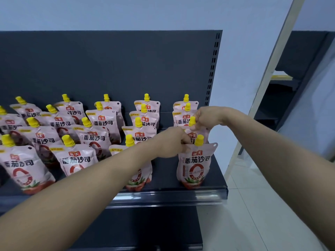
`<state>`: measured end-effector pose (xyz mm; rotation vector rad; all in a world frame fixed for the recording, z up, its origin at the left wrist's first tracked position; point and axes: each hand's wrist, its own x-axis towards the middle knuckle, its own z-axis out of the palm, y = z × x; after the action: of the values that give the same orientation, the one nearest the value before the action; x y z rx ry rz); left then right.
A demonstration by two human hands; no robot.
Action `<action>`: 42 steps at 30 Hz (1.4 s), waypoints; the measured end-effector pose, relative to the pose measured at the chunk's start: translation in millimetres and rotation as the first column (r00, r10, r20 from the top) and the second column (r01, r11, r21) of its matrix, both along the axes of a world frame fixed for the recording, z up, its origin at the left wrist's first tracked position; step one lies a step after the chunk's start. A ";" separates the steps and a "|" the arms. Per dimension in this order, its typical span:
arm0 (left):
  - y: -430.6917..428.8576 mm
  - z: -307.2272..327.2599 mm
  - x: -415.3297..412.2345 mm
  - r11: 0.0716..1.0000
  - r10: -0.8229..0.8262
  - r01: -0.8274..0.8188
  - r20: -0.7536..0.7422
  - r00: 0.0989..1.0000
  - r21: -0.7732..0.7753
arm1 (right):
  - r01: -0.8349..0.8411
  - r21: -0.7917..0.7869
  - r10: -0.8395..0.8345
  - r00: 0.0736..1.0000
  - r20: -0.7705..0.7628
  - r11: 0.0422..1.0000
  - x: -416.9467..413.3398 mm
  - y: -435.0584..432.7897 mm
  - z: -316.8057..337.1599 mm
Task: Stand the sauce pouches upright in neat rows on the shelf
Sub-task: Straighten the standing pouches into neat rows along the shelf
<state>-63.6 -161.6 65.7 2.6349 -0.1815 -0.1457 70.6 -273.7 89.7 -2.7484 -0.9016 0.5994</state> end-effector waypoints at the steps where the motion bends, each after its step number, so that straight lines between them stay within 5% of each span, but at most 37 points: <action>1: 0.9 1.7 -0.7 1.000 -0.002 0.002 -0.024 1.000 0.006 | -0.005 0.004 0.005 1.000 -0.005 1.000 -0.1 0.2 0.5; 6: 10.5 17.2 -4.2 0.995 0.042 -0.050 -0.085 0.995 -0.083 | 0.001 0.024 0.000 1.000 -0.014 1.000 2.2 -0.4 1.6; 12: 25.6 33.6 1.3 0.967 0.218 -0.205 0.073 0.973 -0.150 | -0.002 0.031 0.007 0.986 -0.169 1.000 14.4 -9.7 25.2; 18: 31.9 38.4 11.1 0.955 0.291 -0.276 0.160 0.943 -0.107 | 0.089 0.216 -0.120 0.983 0.137 0.972 40.3 6.3 20.4; 42: 32.7 33.0 21.3 0.952 0.301 -0.305 0.117 0.946 0.015 | 0.037 0.123 -0.039 0.999 0.008 0.992 67.1 31.6 -5.8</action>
<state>-42.3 -129.0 98.7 2.6670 0.1919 0.1064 137.7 -242.1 83.9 -2.6544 -0.8564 0.5062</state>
